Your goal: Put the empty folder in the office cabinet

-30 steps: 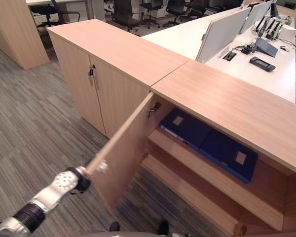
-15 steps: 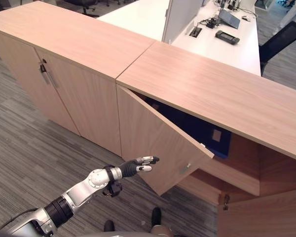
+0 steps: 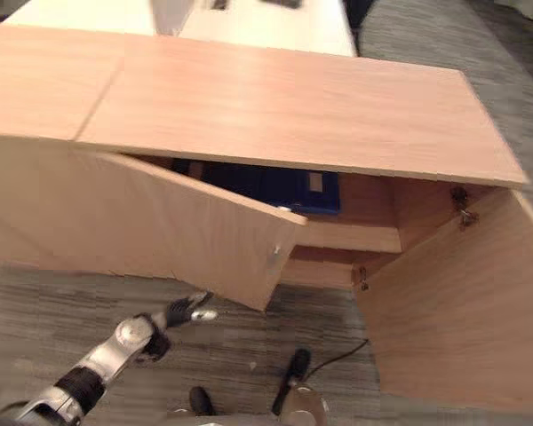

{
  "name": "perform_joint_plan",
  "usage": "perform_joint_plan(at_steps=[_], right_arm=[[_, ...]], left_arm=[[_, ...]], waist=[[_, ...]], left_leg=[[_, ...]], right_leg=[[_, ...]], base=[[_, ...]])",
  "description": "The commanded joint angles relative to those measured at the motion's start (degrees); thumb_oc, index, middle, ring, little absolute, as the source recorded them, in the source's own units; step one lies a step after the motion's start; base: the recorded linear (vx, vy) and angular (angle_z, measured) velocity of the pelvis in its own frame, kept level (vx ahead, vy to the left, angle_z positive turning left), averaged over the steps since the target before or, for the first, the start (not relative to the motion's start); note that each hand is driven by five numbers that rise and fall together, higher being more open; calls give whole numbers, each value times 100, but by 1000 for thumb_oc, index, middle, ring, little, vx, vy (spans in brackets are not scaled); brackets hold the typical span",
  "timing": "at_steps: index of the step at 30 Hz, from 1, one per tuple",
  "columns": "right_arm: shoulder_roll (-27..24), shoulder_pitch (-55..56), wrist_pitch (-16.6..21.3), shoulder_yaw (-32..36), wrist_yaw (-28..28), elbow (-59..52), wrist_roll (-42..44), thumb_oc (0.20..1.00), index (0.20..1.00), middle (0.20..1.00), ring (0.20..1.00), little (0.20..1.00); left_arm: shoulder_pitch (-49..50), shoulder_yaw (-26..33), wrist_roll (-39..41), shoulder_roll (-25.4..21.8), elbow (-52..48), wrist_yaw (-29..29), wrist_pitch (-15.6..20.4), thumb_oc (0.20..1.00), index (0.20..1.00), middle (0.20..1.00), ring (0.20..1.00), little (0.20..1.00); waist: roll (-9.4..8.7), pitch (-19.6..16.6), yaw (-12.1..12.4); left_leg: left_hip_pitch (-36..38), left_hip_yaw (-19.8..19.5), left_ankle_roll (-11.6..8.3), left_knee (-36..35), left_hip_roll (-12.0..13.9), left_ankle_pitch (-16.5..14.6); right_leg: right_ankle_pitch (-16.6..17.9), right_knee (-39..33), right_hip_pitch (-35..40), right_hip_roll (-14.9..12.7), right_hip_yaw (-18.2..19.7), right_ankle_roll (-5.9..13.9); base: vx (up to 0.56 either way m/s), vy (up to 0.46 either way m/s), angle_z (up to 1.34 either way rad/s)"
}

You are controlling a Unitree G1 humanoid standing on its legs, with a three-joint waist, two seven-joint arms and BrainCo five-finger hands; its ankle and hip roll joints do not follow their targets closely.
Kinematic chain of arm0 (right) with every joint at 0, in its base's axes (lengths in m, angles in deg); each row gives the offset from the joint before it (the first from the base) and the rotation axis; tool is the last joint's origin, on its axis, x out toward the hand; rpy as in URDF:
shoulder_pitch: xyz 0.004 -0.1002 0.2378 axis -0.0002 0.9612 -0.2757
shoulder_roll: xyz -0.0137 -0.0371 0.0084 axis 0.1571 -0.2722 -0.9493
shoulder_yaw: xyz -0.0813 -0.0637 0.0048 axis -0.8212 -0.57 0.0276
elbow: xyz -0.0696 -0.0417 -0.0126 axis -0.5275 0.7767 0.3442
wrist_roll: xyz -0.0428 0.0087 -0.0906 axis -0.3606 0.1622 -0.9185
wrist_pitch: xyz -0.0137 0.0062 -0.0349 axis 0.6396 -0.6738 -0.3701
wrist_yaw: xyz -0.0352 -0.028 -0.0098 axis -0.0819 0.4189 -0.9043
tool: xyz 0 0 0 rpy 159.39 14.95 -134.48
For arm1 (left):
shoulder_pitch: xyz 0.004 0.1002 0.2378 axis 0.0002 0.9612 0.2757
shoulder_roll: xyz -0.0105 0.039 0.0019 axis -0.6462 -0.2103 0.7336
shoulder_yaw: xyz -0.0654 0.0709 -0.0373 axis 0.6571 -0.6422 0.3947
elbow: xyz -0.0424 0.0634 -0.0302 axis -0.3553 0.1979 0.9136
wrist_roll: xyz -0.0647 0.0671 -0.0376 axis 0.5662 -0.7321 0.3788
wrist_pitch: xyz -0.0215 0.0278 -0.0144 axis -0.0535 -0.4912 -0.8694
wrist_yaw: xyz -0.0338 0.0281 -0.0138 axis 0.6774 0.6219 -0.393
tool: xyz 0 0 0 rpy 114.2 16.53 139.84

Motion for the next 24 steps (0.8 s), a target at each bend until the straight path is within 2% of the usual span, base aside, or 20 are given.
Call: perform_joint_plan(at_steps=[1,2,3,5,6,7,9,10,11,15,16,17,18,19,20,22,24], right_arm=[[-144,1,-164,-266,73,296,-126,1000,1000,1000,1000,1000],[-160,-7,-183,-272,80,326,-85,1000,1000,1000,1000,1000],[-168,-12,-183,-280,80,326,-81,1000,1000,1000,1000,1000],[-227,-40,-203,-293,78,401,-22,1000,1000,1000,1000,1000],[-247,-82,-200,-296,89,487,116,1000,1000,1000,1000,1000],[-249,-89,-201,-289,99,515,179,1000,1000,1000,1000,1000],[-259,-96,-217,-253,122,578,326,1000,1000,1000,1000,1000],[-260,-96,-217,-256,122,578,328,1000,1000,1000,1000,1000],[-326,-95,-192,-214,125,665,417,1000,1000,1000,1000,1000],[-395,-139,-212,-159,113,767,526,1000,1000,1000,1000,1000],[-448,-148,-214,-144,114,766,531,1000,1000,1000,1000,1000],[-518,-134,-207,-93,104,763,533,1000,1000,1000,1000,1000],[-519,-133,-207,-89,105,762,532,1000,1000,1000,1000,1000],[-583,-127,-202,-48,88,762,526,1000,1000,1000,1000,1000],[-670,-76,-168,22,45,764,481,1000,1000,1000,1000,1000],[-756,-75,-141,126,-18,803,512,1000,1000,1000,1000,1000],[-819,-18,-141,288,-56,902,575,1000,1000,1000,1000,1000]], left_arm=[[-269,317,-212,461,1169,431,-134,1000,1000,1000,1000,1000],[-292,524,-315,534,1791,646,-128,1000,1000,1000,1000,1000],[-312,534,-320,553,1836,661,-100,1000,1000,1000,1000,1000],[-269,980,-354,586,2599,881,-80,1000,1000,1000,1000,1000],[-142,1457,-131,541,2915,921,-76,1000,1000,1000,1000,1000],[-83,1552,-71,549,2958,904,-59,1000,1000,1000,1000,1000],[41,1694,103,531,2955,875,-22,1000,1000,1000,1000,1000],[45,1695,104,531,2953,875,-23,1000,1000,1000,1000,1000],[134,1823,272,523,2930,877,2,1000,1000,1000,1000,1000],[136,1849,549,567,2868,903,19,1000,1000,1000,1000,1000],[101,1827,658,587,2821,907,22,1000,1000,1000,1000,1000],[69,1783,744,624,2772,900,45,1000,1000,1000,1000,1000],[67,1780,745,626,2773,900,45,1000,1000,1000,1000,1000],[19,1710,787,655,2751,902,46,1000,1000,1000,1000,1000],[-47,1571,841,681,2727,887,70,1000,1000,1000,1000,1000],[-75,1534,825,672,2720,915,93,1000,1000,1000,1000,1000],[-58,1504,762,655,2742,888,82,1000,1000,1000,1000,1000]], waist=[[-65,-227,-36],[-47,-280,-79],[-40,-278,-81],[-29,-353,-158],[-22,-409,-197],[-69,-416,-223],[-3,-469,-247],[-1,-466,-244],[-11,-468,-259],[-108,-387,-236],[-216,-328,-212],[-255,-279,-146],[-250,-280,-152],[-281,-254,-95],[-338,-202,17],[-294,-194,26],[-218,-266,-9]], left_leg=[[-509,-1010,-20,26,-80,-206],[-459,-952,-53,26,-37,-204],[-457,-945,-58,25,-33,-204],[-394,-900,-101,31,49,-215],[-317,-836,-173,43,170,-213],[-356,-730,-168,67,198,-81],[-197,-732,-263,86,380,-216],[-190,-728,-267,86,384,-216],[-141,-673,-289,364,525,-356],[-269,-709,-277,1345,800,-662],[-437,-796,-188,1610,766,-605],[-630,-1147,-99,1740,632,-661],[-645,-1158,-96,1762,637,-673],[-872,-1548,-19,1787,427,-724],[-1257,-2267,43,1723,-64,-736],[-1174,-2431,53,1496,-201,-742],[-923,-2344,75,1198,-223,-729]], right_leg=[[-70,-456,-164,85,641,608],[-93,-456,-162,160,713,573],[-95,-456,-164,166,720,570],[-137,-456,-161,288,840,510],[-200,-456,-165,455,969,444],[-142,-456,-213,472,969,355],[-311,-456,-136,666,1126,372],[-312,-456,-131,671,1129,370],[-386,-456,-88,834,1283,295],[-537,-456,74,1052,1494,163],[-505,-456,49,1042,1543,47],[-529,-456,52,1059,1611,23],[-530,-456,51,1059,1602,25],[-539,-456,82,1074,1659,9],[-497,-456,126,1121,1862,6],[-457,-456,163,1223,2051,17],[-439,-456,183,1296,2186,50]], base=[[138,-174,-89],[85,-103,-67],[83,-119,-76],[101,-162,-45],[60,-246,-7],[87,-287,-7],[138,-126,-23],[179,-133,-39],[109,-174,-33],[81,-208,-43],[-41,-146,-51],[-57,-99,-50],[11,-39,-59],[42,-53,-73],[70,-58,-61],[66,-5,-51],[45,51,-93]])
